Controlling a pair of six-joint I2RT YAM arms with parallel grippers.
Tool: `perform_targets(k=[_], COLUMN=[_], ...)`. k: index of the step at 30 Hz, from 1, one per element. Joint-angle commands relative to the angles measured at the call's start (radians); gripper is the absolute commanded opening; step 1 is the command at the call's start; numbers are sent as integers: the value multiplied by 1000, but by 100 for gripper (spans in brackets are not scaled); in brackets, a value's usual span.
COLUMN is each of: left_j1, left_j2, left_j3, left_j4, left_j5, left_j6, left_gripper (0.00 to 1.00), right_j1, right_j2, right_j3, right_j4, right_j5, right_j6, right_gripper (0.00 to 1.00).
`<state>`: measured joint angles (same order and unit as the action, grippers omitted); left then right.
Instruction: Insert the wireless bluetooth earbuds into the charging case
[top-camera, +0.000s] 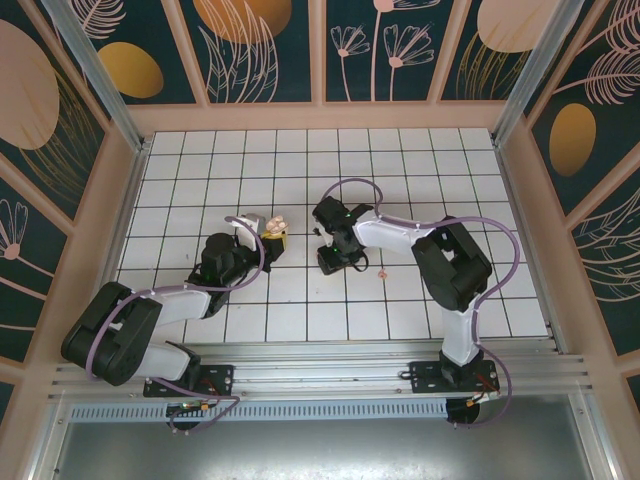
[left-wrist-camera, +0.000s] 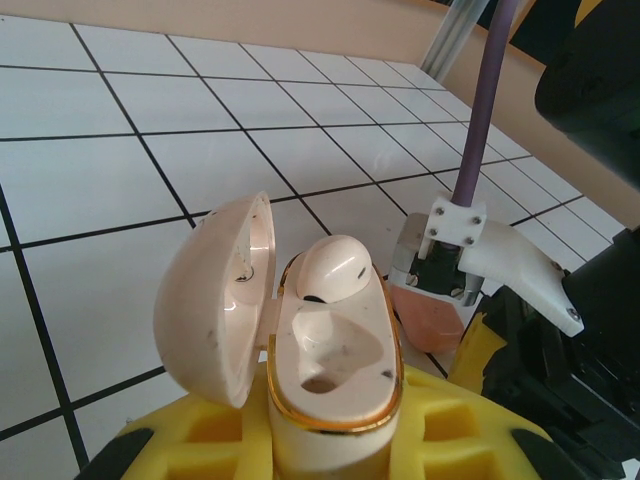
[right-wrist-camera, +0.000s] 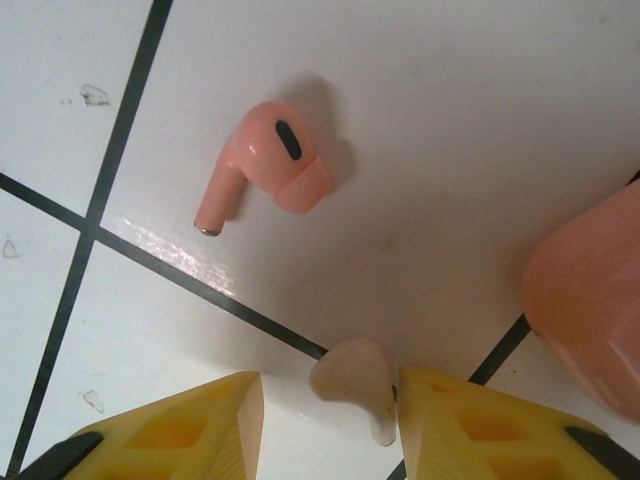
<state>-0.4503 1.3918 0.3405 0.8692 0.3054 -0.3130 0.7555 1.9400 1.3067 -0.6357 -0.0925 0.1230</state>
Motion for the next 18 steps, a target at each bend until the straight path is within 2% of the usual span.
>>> perform_targets(k=[1,12,18], left_j1=[4,4,4], left_j2=[-18,-16,-14], left_j3=[25,26,28], left_j4=[8,5,6], left_j5=[7,9,11], left_j6=[25,27,26], left_gripper=[17,17,17], right_j1=[7,11,13], right_j2=[20,38,39], right_j3=[35,39,32], right_j4=[-24,-15,-12], right_j5=[49,68,68], right_j6=[-19,-20,-16], right_gripper=[40,36,29])
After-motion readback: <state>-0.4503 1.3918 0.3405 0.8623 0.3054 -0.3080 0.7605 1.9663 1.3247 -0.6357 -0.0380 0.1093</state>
